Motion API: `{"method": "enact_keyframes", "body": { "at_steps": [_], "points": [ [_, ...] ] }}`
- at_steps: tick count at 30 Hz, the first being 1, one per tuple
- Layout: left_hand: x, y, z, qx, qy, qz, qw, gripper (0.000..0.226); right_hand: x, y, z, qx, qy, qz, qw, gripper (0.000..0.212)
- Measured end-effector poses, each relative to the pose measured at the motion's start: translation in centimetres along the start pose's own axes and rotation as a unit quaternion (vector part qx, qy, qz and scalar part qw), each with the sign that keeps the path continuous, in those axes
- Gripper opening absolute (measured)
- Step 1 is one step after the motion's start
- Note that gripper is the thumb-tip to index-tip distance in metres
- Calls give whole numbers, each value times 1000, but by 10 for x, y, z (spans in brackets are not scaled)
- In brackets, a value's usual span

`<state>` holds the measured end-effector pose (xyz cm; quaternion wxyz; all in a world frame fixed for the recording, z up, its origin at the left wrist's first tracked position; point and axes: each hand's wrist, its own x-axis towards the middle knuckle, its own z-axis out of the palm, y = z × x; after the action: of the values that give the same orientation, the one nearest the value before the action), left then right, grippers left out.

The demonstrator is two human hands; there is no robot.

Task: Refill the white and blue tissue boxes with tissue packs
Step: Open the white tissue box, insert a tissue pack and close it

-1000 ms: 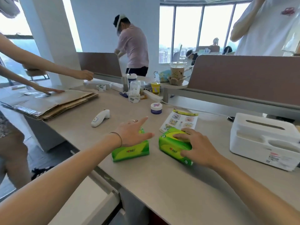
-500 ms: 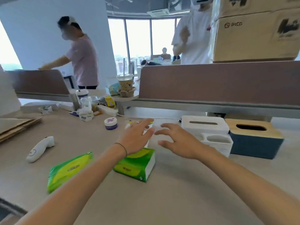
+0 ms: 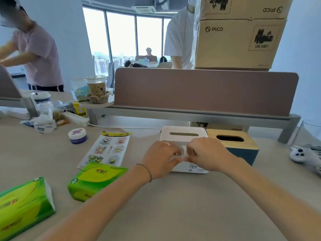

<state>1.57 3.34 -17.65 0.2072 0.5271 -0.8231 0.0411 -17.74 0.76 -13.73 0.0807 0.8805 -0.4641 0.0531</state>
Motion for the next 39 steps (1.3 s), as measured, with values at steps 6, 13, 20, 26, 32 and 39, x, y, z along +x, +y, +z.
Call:
{"method": "enact_keyframes", "body": {
  "at_steps": [6, 13, 20, 26, 32, 39],
  "points": [
    [7, 8, 10, 25, -33, -42, 998, 25, -8, 7, 14, -10, -13, -10, 1000, 18],
    [-12, 23, -2, 19, -23, -27, 999, 28, -33, 5, 14, 63, 14, 6, 998, 27],
    [-54, 37, -4, -44, 14, 16, 999, 23, -74, -4, 11, 95, -8, -7, 995, 20],
    [-60, 17, 16, -262, 295, -113, 912, 26, -65, -9, 3, 153, 76, 29, 985, 31],
    [-37, -1, 44, -609, 181, -296, 713, 43, -18, -33, 14, 136, 53, 40, 988, 52],
    [-32, 11, 62, -660, 174, -241, 690, 43, -10, -37, 36, 91, 85, 59, 990, 62]
  ]
}}
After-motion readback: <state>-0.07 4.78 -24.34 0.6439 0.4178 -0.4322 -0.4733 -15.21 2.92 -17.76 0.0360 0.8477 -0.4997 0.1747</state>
